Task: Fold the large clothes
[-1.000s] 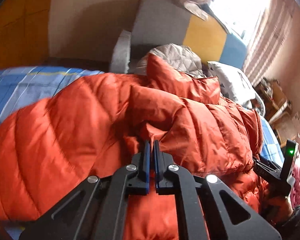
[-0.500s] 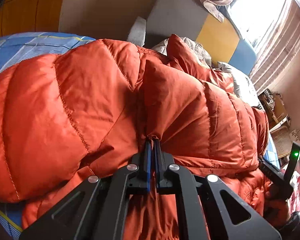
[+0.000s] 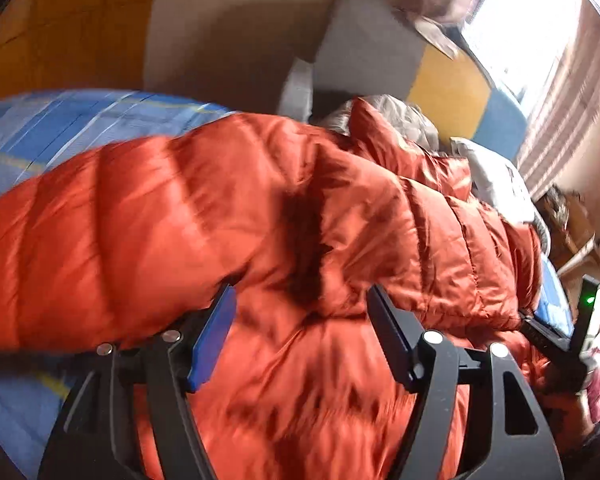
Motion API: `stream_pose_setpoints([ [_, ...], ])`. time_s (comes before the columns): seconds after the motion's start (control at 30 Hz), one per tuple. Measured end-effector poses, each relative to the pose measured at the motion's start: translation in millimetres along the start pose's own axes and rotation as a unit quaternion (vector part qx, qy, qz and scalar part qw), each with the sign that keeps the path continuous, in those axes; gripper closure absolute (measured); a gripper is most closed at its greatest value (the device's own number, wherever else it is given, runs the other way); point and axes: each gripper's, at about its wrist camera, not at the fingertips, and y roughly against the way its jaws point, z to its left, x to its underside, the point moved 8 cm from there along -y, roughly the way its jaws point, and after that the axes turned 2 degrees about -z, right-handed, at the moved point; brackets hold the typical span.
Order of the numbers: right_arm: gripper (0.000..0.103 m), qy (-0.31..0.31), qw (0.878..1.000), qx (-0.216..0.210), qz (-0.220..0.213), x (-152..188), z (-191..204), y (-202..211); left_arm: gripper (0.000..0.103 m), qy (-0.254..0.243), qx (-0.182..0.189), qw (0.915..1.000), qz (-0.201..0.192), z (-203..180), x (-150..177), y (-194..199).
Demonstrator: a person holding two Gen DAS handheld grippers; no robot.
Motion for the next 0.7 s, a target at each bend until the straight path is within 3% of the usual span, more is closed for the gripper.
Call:
stream_pose_setpoints([
  [0.27,0.042,0.002,1.0,0.007,-0.001,0.1,2.7,2.0,0.035,0.101,-0.029,0.9942,-0.024,86.6,14.2,56.1],
  [0.53,0.042,0.002,1.0,0.008,-0.002,2.5,0.8,3.7,0.032,0.194,-0.119,0.9725,-0.051,209.9,34.2,111.7],
  [0.7,0.042,0.003,1.0,0.009,-0.002,1.7,1.6,3.2,0.031,0.245,-0.152,0.9557,-0.057,263.1,49.3,132.6],
])
